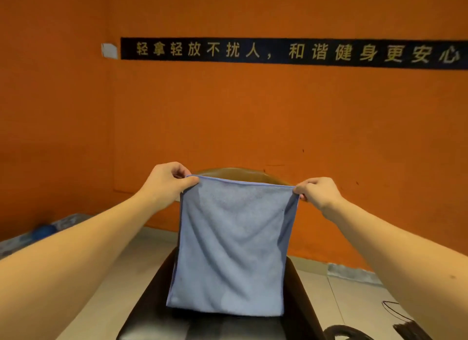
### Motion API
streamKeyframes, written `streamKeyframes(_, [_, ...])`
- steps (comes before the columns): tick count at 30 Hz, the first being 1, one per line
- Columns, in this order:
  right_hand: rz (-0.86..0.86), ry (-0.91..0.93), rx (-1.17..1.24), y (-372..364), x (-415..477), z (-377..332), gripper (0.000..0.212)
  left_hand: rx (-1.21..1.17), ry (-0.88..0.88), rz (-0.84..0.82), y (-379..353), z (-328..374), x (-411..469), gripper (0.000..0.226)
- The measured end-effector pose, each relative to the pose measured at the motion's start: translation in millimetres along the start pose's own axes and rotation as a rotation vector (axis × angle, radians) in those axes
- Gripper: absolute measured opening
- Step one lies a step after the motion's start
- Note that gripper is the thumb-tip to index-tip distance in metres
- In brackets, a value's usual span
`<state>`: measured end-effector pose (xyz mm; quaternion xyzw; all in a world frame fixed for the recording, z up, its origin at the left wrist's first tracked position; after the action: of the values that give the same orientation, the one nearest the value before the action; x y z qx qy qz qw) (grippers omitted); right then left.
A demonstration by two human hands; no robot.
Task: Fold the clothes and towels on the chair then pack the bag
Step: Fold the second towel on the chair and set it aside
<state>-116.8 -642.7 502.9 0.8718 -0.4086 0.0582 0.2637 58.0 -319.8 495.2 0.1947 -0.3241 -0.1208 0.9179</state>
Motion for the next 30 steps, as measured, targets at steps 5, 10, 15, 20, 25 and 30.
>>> streamKeyframes(5, [0.041,0.046,0.061,31.7,-23.7,-32.6,0.007,0.034,-0.083,0.026,39.6,46.4,-15.3,0.018])
streamKeyframes(10, [0.05,0.098,0.05,48.0,-41.1,-50.2,0.011,0.114,-0.095,0.044,61.9,69.3,-22.0,0.025])
streamKeyframes(15, [-0.014,0.125,0.077,60.5,-51.3,-60.5,0.018,0.249,-0.102,0.014,74.4,77.8,-19.4,0.025])
streamKeyframes(20, [-0.105,0.068,0.092,63.4,-49.2,-54.8,0.012,0.315,-0.108,-0.115,76.9,75.1,-19.0,0.017])
streamKeyframes(25, [-0.164,-0.042,0.119,50.2,-36.2,-32.8,0.007,0.402,-0.007,-0.286,61.1,56.1,-14.2,0.01])
streamKeyframes(30, [-0.122,-0.157,0.195,13.8,-13.3,-6.3,0.01,0.452,0.06,-0.366,29.7,21.0,0.7,0.013])
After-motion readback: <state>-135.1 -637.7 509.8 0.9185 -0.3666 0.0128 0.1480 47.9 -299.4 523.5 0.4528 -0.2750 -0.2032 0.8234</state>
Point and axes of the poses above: each hand's wrist, its own x-axis towards the middle knuckle, its own y-axis out of the back of the hand, z = x × y, the point moved 1 cm from there along x, towards the middle knuckle, and after that the axes turned 2 degrees about x, right-handed, at the moved point
